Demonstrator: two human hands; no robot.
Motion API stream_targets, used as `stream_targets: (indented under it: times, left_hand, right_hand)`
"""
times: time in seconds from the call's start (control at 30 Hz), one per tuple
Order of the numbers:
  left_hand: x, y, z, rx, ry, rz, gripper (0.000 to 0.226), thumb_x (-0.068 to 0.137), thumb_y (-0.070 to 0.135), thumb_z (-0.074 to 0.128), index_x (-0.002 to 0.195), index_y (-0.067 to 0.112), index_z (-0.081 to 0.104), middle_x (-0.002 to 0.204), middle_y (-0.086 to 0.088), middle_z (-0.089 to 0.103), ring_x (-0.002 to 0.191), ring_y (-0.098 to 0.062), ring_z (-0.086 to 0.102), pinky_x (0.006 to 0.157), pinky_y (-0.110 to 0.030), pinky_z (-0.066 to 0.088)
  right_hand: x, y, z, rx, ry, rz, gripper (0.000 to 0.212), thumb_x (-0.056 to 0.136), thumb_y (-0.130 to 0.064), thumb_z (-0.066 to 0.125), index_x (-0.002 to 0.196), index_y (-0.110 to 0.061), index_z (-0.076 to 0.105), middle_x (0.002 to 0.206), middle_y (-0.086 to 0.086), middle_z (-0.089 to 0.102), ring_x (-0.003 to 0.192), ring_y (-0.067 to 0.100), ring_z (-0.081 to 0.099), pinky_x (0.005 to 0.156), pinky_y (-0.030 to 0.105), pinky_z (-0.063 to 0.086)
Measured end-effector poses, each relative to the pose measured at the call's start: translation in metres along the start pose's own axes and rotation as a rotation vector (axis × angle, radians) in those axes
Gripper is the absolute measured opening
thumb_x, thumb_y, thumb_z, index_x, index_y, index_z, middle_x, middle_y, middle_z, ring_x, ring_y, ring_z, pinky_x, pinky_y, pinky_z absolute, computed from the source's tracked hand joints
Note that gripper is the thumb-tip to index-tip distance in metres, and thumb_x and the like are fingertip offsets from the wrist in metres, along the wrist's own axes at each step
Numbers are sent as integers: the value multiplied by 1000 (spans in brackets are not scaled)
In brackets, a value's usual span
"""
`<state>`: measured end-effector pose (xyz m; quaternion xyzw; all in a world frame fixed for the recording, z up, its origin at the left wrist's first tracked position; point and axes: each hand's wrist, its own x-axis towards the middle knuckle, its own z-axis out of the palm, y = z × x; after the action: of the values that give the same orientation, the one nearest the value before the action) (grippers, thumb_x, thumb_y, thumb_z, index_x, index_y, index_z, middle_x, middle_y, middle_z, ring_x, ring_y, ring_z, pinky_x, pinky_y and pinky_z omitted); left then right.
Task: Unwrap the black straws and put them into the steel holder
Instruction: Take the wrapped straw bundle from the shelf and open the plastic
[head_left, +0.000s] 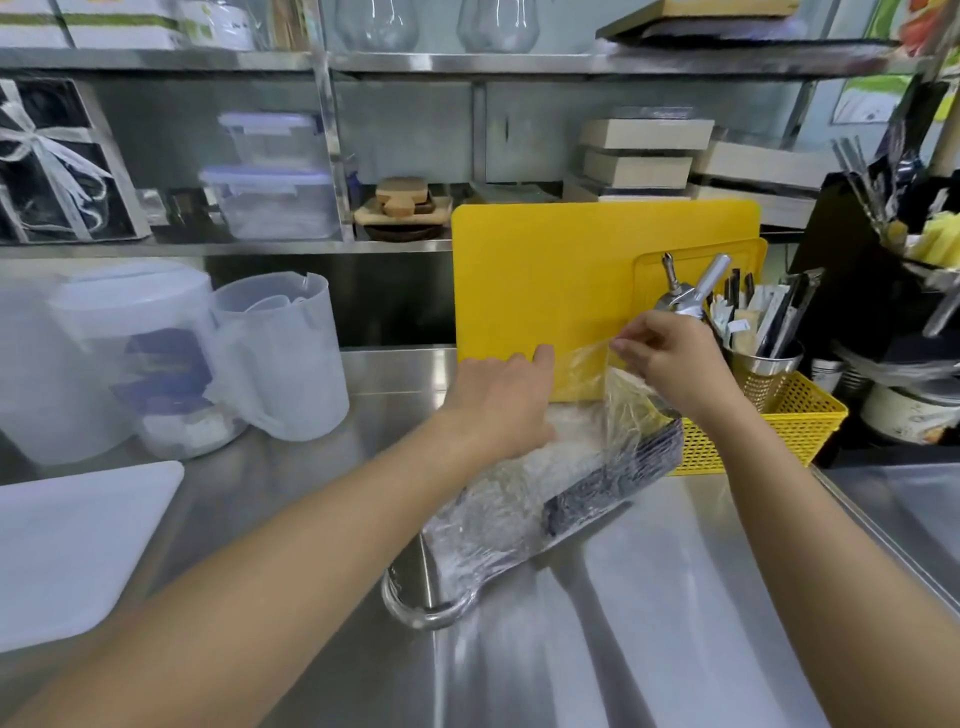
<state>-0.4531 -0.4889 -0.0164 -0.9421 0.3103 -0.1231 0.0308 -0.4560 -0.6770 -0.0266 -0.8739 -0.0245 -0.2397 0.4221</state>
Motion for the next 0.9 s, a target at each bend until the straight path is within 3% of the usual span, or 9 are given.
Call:
stream_targets:
  times: [0.07,0.1,0.2,0.3,0.43,0.57,0.7,0.8,0.9]
  left_hand:
    - [5,-7,3,-42,54,4,21,91,11,46,111,8,44,102,-14,62,90,-34,61,61,-35,35]
    - [7,-12,2,-94,77,7,19,91,5,41,108,9,47,103,-13,63,88,-34,61,61,-35,37]
    - [17,-22,-8,-207,151,3,18,93,6,39,104,11,52,96,-13,64,80,-32,58,60,-33,36]
    - [28,-33,-20,-317,197,12,14,92,8,41,98,12,53,89,-10,61,79,-32,56,63,-37,41]
    - [36,-49,-40,-489,145,125,14,96,18,44,95,12,56,76,-2,59,76,-25,57,70,-42,48]
    - [40,-70,-53,-575,107,242,13,93,23,49,91,15,60,69,0,62,67,-15,57,68,-35,45]
    - [42,-80,-61,-606,121,269,12,92,19,52,91,12,62,74,-9,63,59,0,50,59,-16,38]
    - [41,-83,-65,-624,180,290,11,91,20,53,91,15,63,73,-4,62,60,2,51,61,-19,41]
    - [39,-84,-68,-512,215,280,14,92,27,52,95,19,64,76,1,61,68,-12,53,69,-33,44]
  right_hand:
    - [-1,1,-1,-5,12,5,6,86,-9,61,82,-5,63,69,9,59,60,17,54,60,28,44]
    - [-1,3,-2,-8,18,7,5,86,-9,62,81,-6,64,73,13,62,64,20,56,62,30,47]
    - [-4,9,-10,-12,10,17,6,82,-14,67,81,-8,65,82,19,67,77,29,63,70,35,51]
    - [-5,12,-17,12,24,35,19,77,-22,73,88,-8,66,89,16,69,88,28,64,78,39,53]
    - [-9,17,-25,168,93,105,48,74,-22,75,117,-10,56,105,6,63,99,14,59,82,23,46]
    - [-14,34,-20,524,108,217,65,75,-4,69,133,-12,41,116,5,60,105,12,60,80,23,49]
    - [-20,54,-7,685,9,302,78,67,-1,72,136,-12,39,127,5,58,120,19,51,100,36,38]
    - [-22,60,4,718,-7,335,73,56,-15,82,124,-12,53,127,11,59,121,24,51,101,39,36]
    - [-21,62,12,638,-9,317,30,68,-17,71,97,-13,69,105,7,67,104,22,58,92,35,37]
